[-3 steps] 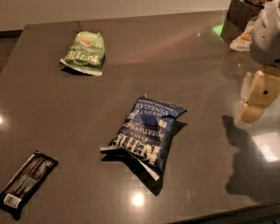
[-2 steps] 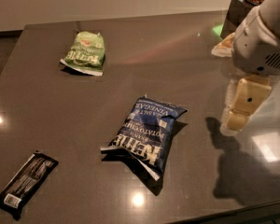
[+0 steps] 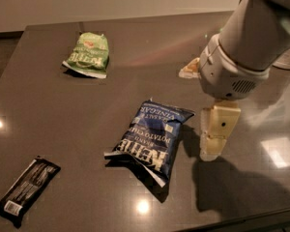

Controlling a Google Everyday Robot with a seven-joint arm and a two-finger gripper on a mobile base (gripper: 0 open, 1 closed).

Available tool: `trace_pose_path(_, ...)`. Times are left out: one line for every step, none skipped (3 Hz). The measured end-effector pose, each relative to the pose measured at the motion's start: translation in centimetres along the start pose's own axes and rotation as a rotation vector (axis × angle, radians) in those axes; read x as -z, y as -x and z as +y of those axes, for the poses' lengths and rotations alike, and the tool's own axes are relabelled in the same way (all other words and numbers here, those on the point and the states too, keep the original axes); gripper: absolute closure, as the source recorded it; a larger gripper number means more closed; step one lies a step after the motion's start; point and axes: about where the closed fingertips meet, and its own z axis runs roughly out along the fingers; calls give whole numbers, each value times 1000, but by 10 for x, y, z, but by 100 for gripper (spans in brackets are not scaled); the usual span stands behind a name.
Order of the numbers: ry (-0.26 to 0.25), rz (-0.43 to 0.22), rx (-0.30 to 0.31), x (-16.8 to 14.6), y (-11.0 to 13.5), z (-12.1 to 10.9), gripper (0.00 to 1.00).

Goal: Pick blue chip bag

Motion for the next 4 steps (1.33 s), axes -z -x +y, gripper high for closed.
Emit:
trace_pose_path(49, -32, 60, -22, 13, 2, 0)
trace_pose_path(85, -58, 107, -41, 23, 2, 0)
trace_pose_path(112, -73, 155, -59, 30, 2, 0)
trace_pose_path(123, -79, 202, -72, 36, 5, 0)
